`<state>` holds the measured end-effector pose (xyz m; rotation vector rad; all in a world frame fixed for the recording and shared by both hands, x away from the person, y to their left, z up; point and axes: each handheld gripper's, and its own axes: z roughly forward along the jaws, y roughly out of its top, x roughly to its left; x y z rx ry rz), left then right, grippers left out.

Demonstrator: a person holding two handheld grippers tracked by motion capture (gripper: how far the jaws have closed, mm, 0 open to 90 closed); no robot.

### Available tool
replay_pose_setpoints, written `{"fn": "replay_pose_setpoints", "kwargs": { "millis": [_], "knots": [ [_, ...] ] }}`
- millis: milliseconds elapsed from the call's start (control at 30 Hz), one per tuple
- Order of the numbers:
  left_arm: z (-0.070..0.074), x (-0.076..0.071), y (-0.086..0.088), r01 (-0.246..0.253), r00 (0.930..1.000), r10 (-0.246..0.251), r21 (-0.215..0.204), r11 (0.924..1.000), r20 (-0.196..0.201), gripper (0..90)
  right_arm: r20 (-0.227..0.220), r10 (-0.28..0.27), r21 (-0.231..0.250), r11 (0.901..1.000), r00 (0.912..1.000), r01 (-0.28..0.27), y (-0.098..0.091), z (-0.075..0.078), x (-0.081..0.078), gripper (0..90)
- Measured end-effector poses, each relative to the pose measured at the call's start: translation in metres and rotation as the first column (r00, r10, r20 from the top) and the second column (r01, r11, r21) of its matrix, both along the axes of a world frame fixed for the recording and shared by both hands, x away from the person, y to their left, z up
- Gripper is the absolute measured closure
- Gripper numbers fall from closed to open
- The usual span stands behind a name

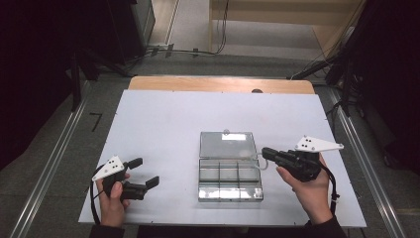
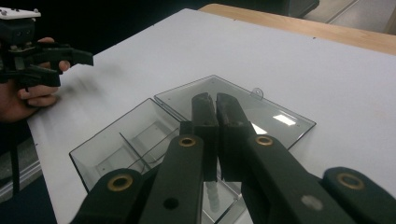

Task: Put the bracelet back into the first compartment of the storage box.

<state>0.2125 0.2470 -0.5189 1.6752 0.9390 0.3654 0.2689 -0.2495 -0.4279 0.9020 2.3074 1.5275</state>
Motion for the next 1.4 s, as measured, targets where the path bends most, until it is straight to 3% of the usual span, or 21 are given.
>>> {"fn": "replay_pose_setpoints", "kwargs": {
  "millis": [1400],
  "knots": [
    [0.001,-0.001,-0.001,0.003,1.0000,-0.003,0.003,1.0000,0.006,0.0,0.001,0.051,0.004,0.9987,0.9987,-0.051,0.025,-0.002,-0.003,85.5]
  ]
}}
